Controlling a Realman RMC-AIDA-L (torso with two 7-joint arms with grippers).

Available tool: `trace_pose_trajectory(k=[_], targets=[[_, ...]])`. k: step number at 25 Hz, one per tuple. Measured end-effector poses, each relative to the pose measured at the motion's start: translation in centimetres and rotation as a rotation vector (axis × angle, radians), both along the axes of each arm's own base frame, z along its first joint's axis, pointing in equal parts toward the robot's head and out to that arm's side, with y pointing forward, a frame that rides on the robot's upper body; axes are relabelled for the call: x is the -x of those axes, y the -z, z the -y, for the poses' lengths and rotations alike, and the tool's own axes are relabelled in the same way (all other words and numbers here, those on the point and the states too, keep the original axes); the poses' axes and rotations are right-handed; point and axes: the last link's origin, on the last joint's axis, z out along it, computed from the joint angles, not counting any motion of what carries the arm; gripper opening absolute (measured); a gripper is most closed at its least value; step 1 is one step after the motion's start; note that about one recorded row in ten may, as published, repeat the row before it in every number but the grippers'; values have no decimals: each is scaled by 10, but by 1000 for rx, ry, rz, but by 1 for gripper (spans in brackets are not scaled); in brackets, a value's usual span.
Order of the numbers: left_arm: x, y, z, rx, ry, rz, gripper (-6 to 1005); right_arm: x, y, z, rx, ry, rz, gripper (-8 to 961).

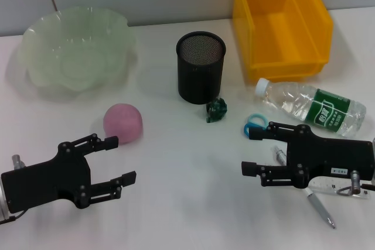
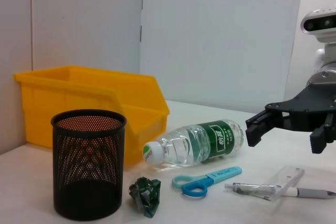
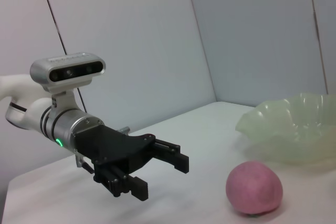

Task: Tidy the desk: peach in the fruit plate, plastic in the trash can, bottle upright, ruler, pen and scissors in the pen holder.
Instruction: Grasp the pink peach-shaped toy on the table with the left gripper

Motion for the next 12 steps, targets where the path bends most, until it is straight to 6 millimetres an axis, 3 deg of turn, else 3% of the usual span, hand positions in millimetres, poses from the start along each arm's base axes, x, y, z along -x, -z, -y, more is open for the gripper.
trace_pose_trajectory(k=[12], targets=[[0,0,-1,-27,3,5,801,1,0,0,4,-5,1,815]])
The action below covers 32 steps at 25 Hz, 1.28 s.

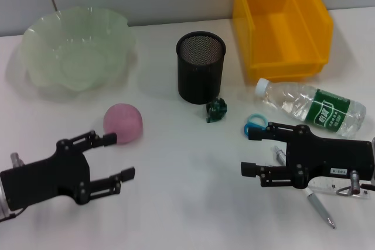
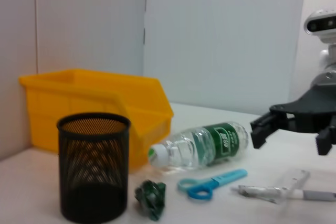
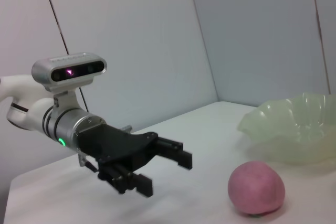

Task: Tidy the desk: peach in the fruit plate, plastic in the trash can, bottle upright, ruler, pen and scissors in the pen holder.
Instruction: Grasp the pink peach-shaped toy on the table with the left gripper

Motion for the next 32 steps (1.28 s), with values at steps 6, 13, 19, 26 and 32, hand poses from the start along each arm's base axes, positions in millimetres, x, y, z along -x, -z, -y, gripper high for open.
trace_pose_trajectory(k=[6,13,19,26,32], targets=[[-8,10,-23,-151,-12,21,801,0,0,0,2,-1,1,809],[-18,35,-50,-190,-41,-56,801,1,1,0,5,-2,-1,803],[-15,40,-59,-223,-78,-105,801,0,1,0,5,-1,-1,798],[-6,43,-64,-237,-120,-165,800,0,1,1,5,1,-2,792],[-1,45,-62,-232,-143,-183,800,0,2,1,6,4,0,787]])
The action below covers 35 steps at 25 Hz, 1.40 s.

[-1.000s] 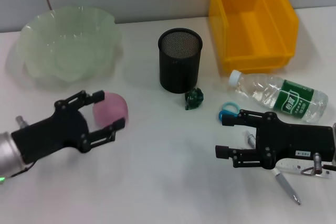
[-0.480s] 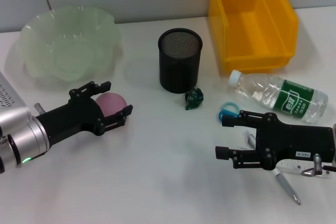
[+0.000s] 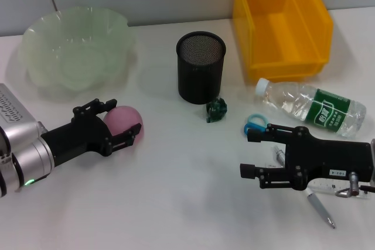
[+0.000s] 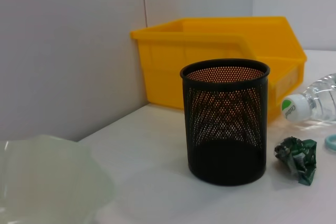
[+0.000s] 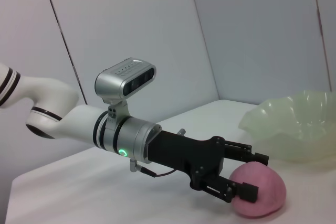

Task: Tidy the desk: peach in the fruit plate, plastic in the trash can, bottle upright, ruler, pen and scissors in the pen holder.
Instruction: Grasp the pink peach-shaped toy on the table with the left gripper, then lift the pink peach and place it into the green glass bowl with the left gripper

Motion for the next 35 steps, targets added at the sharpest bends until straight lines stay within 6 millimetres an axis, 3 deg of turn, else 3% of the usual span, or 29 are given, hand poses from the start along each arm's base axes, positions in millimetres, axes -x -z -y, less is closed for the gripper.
trace_pose_trajectory(k=[9,15,22,27,28,35], targets=[[2,0,1,7,-18,4,703,0,2,1,6,6,-6,779],[0,0,2,16,-7,14,448,0,2,0,6,5,-6,774],[-18,-24,-1,-46,71,164,404,-1,2,1,2,11,-6,767],[-29,-59,-34,-269,32,270,361,0,1,0,0,10,-10,763],[-32,-66,-48,-331,0,277,352,0,1,0,1,7,-10,762],[-41,-66,-84,-433,-84,189,290,3,2,-1,9,-4,-10,756]])
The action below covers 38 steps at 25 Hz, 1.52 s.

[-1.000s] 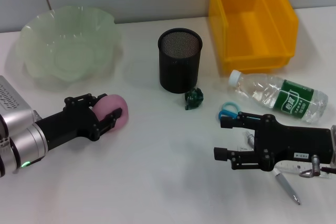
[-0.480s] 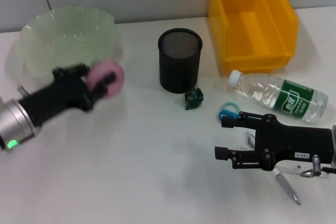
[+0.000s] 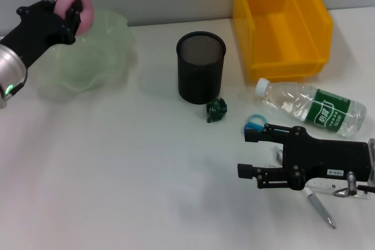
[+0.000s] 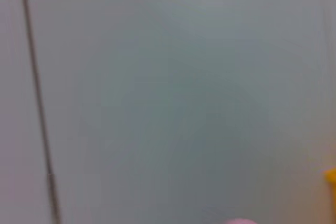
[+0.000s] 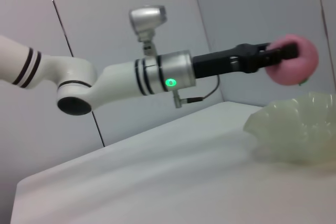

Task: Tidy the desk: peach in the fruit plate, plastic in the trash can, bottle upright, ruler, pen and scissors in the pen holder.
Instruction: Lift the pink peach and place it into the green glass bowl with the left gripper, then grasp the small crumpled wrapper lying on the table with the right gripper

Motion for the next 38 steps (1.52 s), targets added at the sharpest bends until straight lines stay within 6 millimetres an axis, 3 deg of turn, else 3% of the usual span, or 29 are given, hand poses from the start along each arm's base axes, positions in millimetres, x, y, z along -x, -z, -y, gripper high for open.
trace_pose_trajectory(k=[4,14,18,23,26,28,30,31,35,38], targets=[[0,3,-10,-21,-60,-18,259,1,0,-1,-3,-2,-4,753],[1,1,-9,-21,-54,-12,715,2,-5,-4,-39,6,-29,744],[3,-1,-4,-21,-41,-1,751,2,-10,-7,-55,16,-34,740],[9,-3,21,43,55,41,796,5,-27,-14,-26,81,-31,736],[12,-1,49,130,157,32,797,14,-47,-17,90,142,47,733],[20,7,78,216,220,-3,797,22,-58,-19,121,157,95,732],[22,9,84,232,228,-11,796,31,-69,-21,124,174,128,730],[31,15,99,265,225,-27,796,41,-80,-28,111,217,165,729],[42,20,111,284,195,-26,795,57,-91,-42,95,321,220,726],[47,24,117,299,172,-21,795,82,-91,-61,88,423,335,723]])
